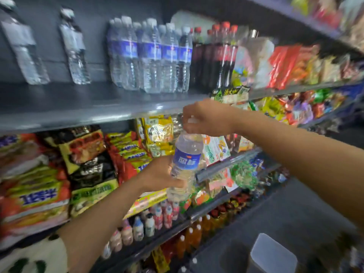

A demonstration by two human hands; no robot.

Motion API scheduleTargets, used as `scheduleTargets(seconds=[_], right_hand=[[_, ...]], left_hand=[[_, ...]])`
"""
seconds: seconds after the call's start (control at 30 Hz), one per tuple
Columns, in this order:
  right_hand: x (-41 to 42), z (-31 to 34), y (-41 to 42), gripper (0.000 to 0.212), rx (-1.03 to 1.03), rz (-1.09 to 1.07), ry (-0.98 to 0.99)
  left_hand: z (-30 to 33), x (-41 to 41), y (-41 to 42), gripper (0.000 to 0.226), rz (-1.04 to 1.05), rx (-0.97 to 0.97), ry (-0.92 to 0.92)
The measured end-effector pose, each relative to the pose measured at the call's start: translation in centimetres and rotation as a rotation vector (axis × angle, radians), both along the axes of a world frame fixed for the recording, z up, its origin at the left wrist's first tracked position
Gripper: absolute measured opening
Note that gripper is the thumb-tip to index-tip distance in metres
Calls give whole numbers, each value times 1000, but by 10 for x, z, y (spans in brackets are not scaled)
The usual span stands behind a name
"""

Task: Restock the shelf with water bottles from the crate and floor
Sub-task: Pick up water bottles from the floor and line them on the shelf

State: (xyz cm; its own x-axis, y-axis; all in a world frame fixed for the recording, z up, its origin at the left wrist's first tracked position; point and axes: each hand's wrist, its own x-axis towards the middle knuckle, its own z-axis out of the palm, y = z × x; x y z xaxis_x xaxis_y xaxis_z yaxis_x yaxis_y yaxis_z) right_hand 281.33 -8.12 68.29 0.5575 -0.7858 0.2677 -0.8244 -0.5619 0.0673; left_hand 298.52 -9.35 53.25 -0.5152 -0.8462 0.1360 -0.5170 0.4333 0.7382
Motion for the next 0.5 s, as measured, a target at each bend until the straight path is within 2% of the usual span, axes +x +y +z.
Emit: scheduleTargets(seconds=[0.13, 0.23, 0.3, 0.5], right_hand=[[19, 75, 5, 22, -162, 41, -40], [36, 128, 0, 26, -333, 56, -49], [46, 157, -9, 27, -405, 78, -62], [73, 202, -60, 28, -492, 154, -103]], left_hand=[[75, 19, -1, 41, 86, -133, -15], [131, 29, 0, 34, 118, -197, 61], [164, 38, -2, 38, 136, -211, 97], [222, 64, -29, 45, 330, -237, 110]])
